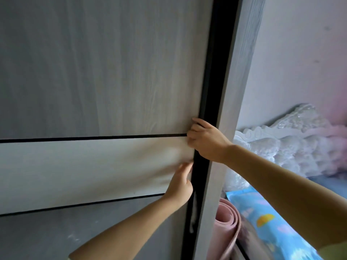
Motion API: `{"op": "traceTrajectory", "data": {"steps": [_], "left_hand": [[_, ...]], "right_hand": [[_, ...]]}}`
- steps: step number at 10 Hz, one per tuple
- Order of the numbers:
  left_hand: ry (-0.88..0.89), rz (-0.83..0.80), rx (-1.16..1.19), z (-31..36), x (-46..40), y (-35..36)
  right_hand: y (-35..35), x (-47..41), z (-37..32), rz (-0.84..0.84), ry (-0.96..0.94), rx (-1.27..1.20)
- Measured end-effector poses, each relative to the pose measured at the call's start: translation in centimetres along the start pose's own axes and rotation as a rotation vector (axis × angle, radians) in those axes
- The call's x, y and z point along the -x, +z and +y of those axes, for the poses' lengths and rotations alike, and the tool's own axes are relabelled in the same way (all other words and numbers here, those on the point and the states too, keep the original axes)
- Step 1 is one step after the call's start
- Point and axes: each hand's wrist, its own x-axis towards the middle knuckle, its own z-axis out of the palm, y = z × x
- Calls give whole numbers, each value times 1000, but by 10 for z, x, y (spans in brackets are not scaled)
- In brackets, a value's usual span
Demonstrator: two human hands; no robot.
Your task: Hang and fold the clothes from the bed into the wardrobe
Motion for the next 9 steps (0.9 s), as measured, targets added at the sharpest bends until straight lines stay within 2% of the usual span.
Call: {"op": "traceTrajectory", "data": {"steps": [2,5,7,8,9], "left_hand": [[-14,-66,37,11,-17,24],[-22,-163,72,3,-26,16],[-56,-236,48,6,-24,14],[-69,-318,41,11,-17,9],[-33,-426,33,-3,12,7]], "right_hand": [[1,22,14,-121,-12,141],[13,25,14,-50,44,100],[12,23,10,-62,77,86],[3,25,6,-204,63,8],[7,39,-1,-86,105,-72]]}}
